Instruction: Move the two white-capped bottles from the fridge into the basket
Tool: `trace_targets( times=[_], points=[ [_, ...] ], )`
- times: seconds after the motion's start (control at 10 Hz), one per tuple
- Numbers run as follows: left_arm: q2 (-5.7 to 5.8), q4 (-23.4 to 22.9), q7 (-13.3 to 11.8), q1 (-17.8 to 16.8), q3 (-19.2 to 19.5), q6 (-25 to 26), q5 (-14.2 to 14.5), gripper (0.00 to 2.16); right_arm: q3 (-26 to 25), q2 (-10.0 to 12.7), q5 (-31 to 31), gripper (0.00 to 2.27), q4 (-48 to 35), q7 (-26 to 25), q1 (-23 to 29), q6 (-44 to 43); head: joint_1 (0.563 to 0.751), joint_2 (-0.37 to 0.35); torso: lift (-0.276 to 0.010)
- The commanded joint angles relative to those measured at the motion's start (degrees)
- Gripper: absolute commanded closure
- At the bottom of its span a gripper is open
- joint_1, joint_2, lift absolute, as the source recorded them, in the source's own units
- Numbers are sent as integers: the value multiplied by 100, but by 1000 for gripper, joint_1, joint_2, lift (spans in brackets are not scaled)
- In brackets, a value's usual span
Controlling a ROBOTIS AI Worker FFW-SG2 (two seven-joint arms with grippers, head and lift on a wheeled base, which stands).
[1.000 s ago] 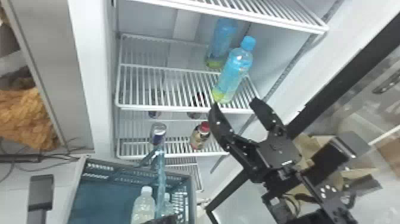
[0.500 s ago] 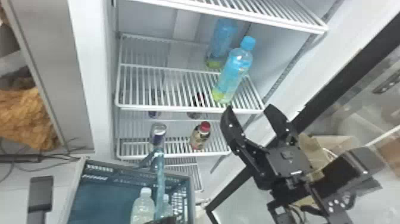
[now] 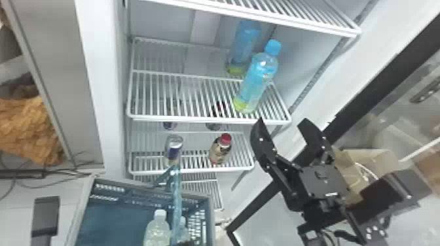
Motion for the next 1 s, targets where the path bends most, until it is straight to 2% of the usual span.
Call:
trace_targets(
  times=[0.0,0.9],
  points=[
    [0,0,9,-8,-16,23,-2,1193,-1,1,-28,185,46,1,-5,-43,695,-350,0],
    [-9,0,9,-36,-5,37,-2,1193,45,-43,-40,185,88,1,-47,-113,695,-350,0]
  ],
)
